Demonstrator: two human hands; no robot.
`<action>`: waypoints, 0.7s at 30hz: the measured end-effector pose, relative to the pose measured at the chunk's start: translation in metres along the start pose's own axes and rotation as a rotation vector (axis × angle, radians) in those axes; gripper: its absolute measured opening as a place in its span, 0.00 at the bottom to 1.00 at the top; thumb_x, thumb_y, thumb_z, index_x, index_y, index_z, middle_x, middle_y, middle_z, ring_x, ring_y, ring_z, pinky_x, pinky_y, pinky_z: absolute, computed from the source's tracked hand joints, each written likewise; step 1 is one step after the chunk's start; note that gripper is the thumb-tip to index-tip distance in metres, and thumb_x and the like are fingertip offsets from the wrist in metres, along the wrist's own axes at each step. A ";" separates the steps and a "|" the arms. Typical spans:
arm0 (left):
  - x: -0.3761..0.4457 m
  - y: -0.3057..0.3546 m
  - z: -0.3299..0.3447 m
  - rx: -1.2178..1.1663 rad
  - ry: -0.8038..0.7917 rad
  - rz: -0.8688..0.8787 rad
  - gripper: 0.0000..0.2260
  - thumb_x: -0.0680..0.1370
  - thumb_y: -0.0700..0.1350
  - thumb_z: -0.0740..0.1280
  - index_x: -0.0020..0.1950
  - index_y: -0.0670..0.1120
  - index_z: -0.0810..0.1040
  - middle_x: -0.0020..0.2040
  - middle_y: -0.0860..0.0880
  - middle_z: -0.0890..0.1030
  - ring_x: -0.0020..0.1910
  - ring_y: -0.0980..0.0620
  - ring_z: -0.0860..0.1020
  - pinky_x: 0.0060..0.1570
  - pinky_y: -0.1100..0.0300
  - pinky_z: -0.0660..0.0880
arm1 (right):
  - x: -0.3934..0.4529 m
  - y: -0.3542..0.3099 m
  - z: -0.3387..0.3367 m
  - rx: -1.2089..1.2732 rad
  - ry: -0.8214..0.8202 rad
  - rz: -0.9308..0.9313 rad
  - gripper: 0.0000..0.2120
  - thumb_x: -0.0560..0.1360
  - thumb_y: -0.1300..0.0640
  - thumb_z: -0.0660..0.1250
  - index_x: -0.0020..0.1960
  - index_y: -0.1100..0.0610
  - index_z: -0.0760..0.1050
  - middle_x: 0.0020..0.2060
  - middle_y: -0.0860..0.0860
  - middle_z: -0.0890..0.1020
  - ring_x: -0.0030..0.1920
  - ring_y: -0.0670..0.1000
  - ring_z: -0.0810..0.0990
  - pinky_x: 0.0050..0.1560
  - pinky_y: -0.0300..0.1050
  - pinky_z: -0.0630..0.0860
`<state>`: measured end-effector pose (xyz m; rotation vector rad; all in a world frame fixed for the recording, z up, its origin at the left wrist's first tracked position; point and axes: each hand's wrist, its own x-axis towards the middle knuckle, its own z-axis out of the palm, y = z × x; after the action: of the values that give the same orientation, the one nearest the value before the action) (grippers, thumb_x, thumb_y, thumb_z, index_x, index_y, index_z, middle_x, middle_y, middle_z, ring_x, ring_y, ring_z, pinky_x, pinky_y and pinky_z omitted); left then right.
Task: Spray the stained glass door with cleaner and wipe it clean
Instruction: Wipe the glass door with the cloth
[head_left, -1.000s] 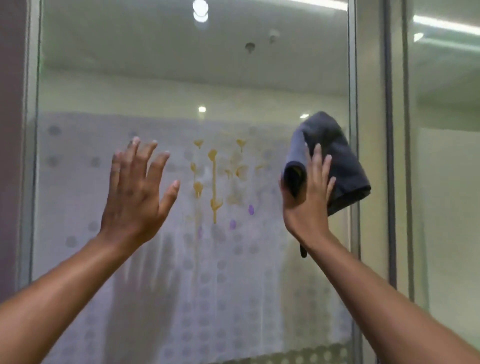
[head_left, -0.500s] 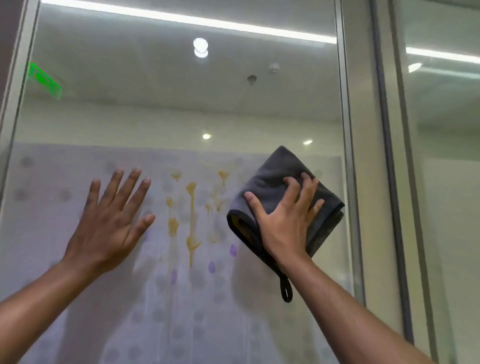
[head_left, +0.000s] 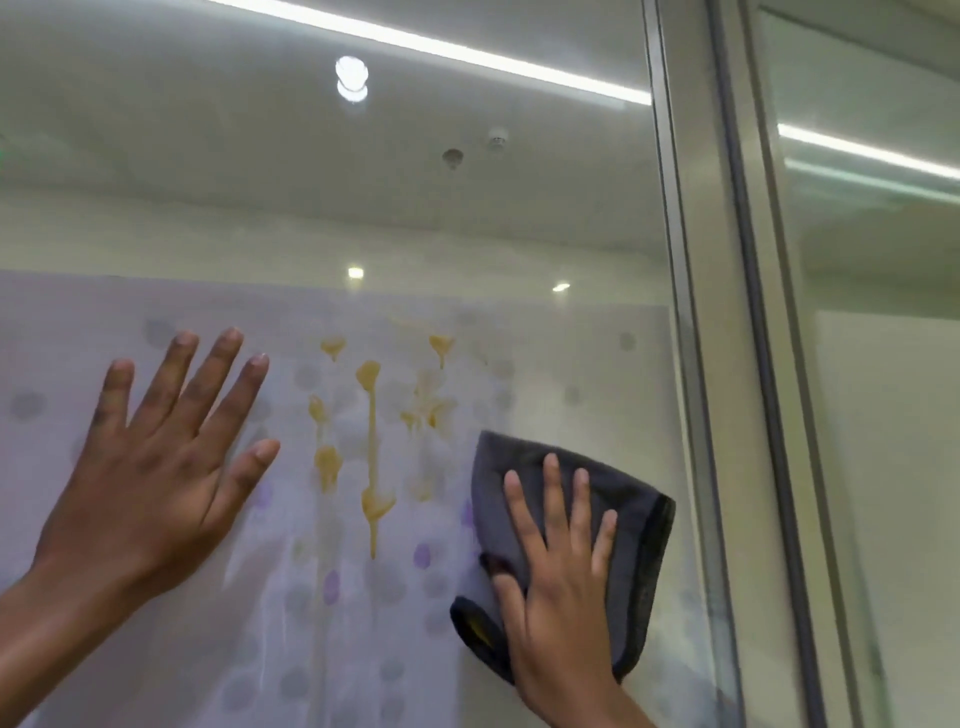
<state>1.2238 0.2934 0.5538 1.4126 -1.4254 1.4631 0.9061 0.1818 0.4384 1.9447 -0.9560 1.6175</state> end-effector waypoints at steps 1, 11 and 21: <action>0.000 -0.001 0.004 -0.012 0.014 0.003 0.32 0.85 0.63 0.45 0.88 0.51 0.53 0.89 0.50 0.50 0.88 0.43 0.49 0.82 0.32 0.47 | -0.012 0.008 -0.001 0.014 -0.027 -0.013 0.40 0.74 0.45 0.58 0.84 0.39 0.47 0.86 0.46 0.45 0.85 0.55 0.39 0.80 0.62 0.36; -0.001 0.002 0.006 -0.014 0.055 0.025 0.33 0.85 0.61 0.48 0.88 0.49 0.53 0.89 0.47 0.50 0.88 0.42 0.50 0.83 0.32 0.45 | 0.168 0.012 -0.045 0.136 0.278 0.636 0.29 0.86 0.45 0.55 0.84 0.45 0.53 0.86 0.51 0.50 0.85 0.57 0.44 0.80 0.70 0.40; -0.005 0.006 -0.002 0.001 0.100 0.067 0.32 0.86 0.58 0.51 0.87 0.45 0.52 0.89 0.44 0.50 0.88 0.41 0.48 0.84 0.34 0.42 | 0.112 0.047 -0.053 0.160 0.179 0.349 0.29 0.82 0.47 0.54 0.81 0.40 0.55 0.85 0.45 0.51 0.85 0.49 0.43 0.81 0.66 0.36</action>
<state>1.2187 0.2952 0.5483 1.2848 -1.4212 1.5544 0.8450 0.1616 0.5544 1.7643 -1.1723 2.0803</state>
